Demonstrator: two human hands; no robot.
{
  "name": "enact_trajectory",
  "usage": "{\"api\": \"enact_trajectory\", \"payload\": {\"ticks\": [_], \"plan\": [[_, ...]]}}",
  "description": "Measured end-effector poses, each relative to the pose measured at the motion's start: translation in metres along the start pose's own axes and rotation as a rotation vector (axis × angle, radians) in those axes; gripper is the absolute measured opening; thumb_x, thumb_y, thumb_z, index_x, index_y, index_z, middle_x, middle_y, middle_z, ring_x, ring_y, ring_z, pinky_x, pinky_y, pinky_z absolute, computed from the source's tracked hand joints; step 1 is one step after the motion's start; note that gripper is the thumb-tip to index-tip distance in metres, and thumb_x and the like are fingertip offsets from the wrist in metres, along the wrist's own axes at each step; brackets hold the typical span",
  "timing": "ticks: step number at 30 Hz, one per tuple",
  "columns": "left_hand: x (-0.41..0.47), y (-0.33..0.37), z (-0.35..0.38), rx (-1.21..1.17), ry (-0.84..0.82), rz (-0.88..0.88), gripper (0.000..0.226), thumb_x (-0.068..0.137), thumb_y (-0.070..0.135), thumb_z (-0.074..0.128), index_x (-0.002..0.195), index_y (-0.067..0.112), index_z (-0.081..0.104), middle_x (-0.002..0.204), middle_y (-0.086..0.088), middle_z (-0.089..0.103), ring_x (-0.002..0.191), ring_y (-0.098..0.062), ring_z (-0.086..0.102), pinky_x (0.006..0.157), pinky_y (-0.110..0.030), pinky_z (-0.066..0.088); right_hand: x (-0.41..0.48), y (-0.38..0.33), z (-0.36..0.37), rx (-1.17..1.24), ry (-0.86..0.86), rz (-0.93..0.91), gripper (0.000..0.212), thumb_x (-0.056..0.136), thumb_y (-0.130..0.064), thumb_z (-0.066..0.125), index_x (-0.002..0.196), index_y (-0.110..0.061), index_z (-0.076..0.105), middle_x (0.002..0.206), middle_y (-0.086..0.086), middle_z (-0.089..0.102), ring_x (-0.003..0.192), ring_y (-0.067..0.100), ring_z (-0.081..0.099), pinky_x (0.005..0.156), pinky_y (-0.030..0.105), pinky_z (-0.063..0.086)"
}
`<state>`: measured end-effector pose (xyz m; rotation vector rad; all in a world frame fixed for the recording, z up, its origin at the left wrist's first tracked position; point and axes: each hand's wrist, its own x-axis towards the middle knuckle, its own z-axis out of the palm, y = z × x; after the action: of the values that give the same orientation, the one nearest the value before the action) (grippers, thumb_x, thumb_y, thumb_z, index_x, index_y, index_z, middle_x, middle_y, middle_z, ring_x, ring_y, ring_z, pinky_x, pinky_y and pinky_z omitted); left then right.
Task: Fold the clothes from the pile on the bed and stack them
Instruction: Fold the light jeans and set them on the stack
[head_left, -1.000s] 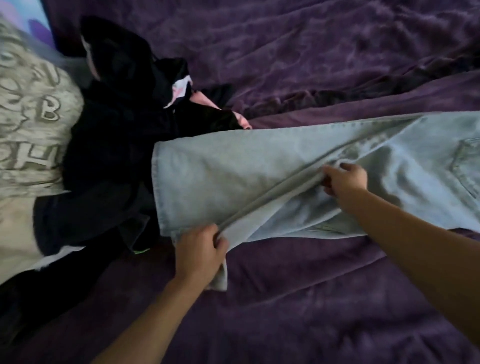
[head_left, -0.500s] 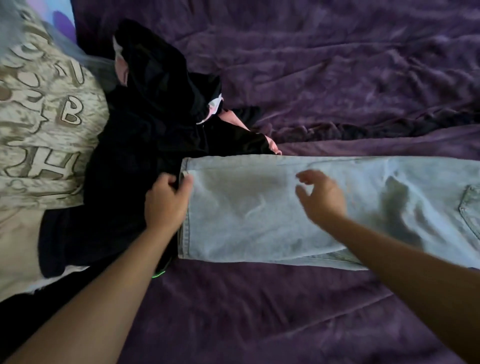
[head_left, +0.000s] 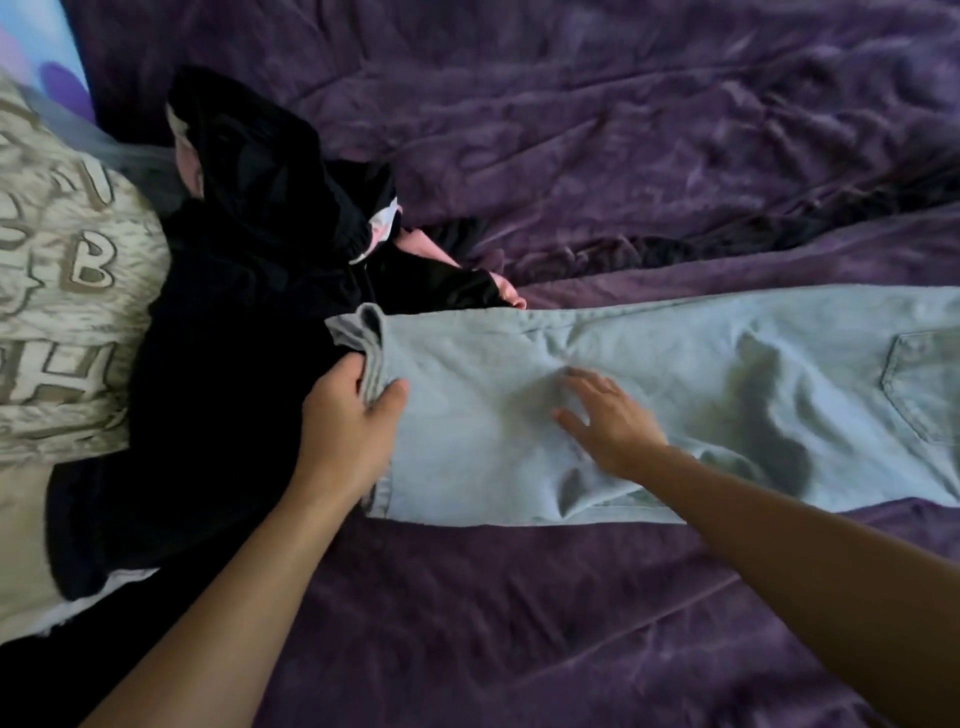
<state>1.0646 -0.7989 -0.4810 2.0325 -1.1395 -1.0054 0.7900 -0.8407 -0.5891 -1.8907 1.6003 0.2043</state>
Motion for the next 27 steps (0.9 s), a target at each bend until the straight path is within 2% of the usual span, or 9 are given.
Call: {"api": "enact_trajectory", "payload": {"ticks": [3, 8, 10, 12, 14, 17, 22, 25, 27], "plan": [[-0.016, 0.077, 0.031, 0.122, -0.101, 0.215, 0.01, 0.082, 0.022, 0.066, 0.085, 0.018, 0.057, 0.075, 0.009, 0.064, 0.068, -0.004, 0.056, 0.064, -0.021, 0.038, -0.015, 0.043, -0.039, 0.288, 0.256, 0.205, 0.037, 0.094, -0.041, 0.053, 0.126, -0.024, 0.057, 0.12, 0.001, 0.066, 0.109, 0.023, 0.063, 0.088, 0.036, 0.048], [-0.042, 0.155, 0.162, 0.286, -0.279, 0.247, 0.024, 0.082, 0.022, 0.061, 0.102, 0.014, 0.051, 0.097, -0.012, 0.066, 0.094, -0.036, 0.06, 0.075, -0.039, 0.045, -0.051, 0.147, -0.085, 0.433, 0.445, 0.432, 0.024, 0.093, -0.033, 0.055, 0.109, -0.019, 0.066, 0.095, 0.009, 0.072, 0.09, 0.03, 0.068, 0.079, 0.038, 0.051], [-0.05, 0.166, 0.225, 0.324, -0.337, 0.207, 0.029, 0.085, 0.025, 0.058, 0.109, 0.013, 0.048, 0.102, -0.016, 0.065, 0.097, -0.04, 0.059, 0.077, -0.041, 0.044, -0.064, 0.188, -0.094, 0.492, 0.462, 0.475, 0.021, 0.092, -0.033, 0.055, 0.104, -0.02, 0.067, 0.089, 0.006, 0.072, 0.083, 0.027, 0.069, 0.079, 0.04, 0.054], [-0.06, 0.161, 0.281, 0.363, -0.493, 0.11, 0.045, 0.09, 0.035, 0.055, 0.127, 0.012, 0.042, 0.119, -0.017, 0.06, 0.11, -0.039, 0.055, 0.086, -0.042, 0.044, -0.078, 0.229, -0.097, 0.526, 0.439, 0.505, 0.017, 0.092, -0.031, 0.057, 0.098, -0.02, 0.068, 0.087, 0.006, 0.073, 0.08, 0.025, 0.07, 0.079, 0.047, 0.056], [-0.076, 0.141, 0.325, 0.485, -0.667, 0.006, 0.058, 0.093, 0.044, 0.049, 0.138, 0.011, 0.035, 0.133, -0.016, 0.048, 0.122, -0.036, 0.047, 0.098, -0.042, 0.041, -0.092, 0.268, -0.095, 0.572, 0.384, 0.536, 0.013, 0.091, -0.028, 0.058, 0.09, -0.02, 0.069, 0.079, 0.003, 0.073, 0.074, 0.02, 0.071, 0.073, 0.043, 0.058], [-0.106, 0.109, 0.362, 0.87, -0.703, 0.133, 0.05, 0.095, 0.044, 0.044, 0.129, 0.007, 0.046, 0.136, -0.016, 0.039, 0.126, -0.033, 0.036, 0.101, -0.045, 0.038, -0.114, 0.316, -0.096, 0.593, 0.308, 0.57, 0.014, 0.089, -0.027, 0.062, 0.087, -0.017, 0.072, 0.066, -0.004, 0.071, 0.064, 0.013, 0.069, 0.065, 0.033, 0.056], [-0.126, 0.105, 0.394, 0.991, -0.539, 0.227, 0.05, 0.098, 0.042, 0.034, 0.138, 0.012, 0.036, 0.146, -0.02, 0.028, 0.133, -0.035, 0.03, 0.104, -0.046, 0.034, -0.134, 0.392, -0.143, 0.375, 0.498, 0.601, 0.019, 0.086, -0.029, 0.065, 0.097, -0.015, 0.071, 0.096, 0.012, 0.07, 0.095, 0.031, 0.063, 0.08, 0.034, 0.046], [-0.135, 0.102, 0.415, 1.012, -0.532, 0.189, 0.065, 0.097, 0.054, 0.022, 0.152, 0.02, 0.011, 0.156, -0.016, 0.015, 0.142, -0.039, 0.012, 0.112, -0.05, 0.023, -0.134, 0.443, -0.185, 0.221, 0.663, 0.65, 0.042, 0.083, -0.035, 0.065, 0.121, -0.018, 0.06, 0.126, 0.013, 0.055, 0.119, 0.034, 0.045, 0.098, 0.043, 0.037], [-0.144, 0.088, 0.426, 1.143, -0.531, 0.235, 0.073, 0.095, 0.06, 0.017, 0.153, 0.019, 0.0, 0.158, -0.019, 0.007, 0.143, -0.046, -0.002, 0.115, -0.055, 0.013, -0.13, 0.479, -0.206, 0.21, 0.628, 0.76, 0.063, 0.08, -0.047, 0.066, 0.133, -0.019, 0.048, 0.137, 0.012, 0.047, 0.128, 0.033, 0.04, 0.103, 0.046, 0.033]]}}
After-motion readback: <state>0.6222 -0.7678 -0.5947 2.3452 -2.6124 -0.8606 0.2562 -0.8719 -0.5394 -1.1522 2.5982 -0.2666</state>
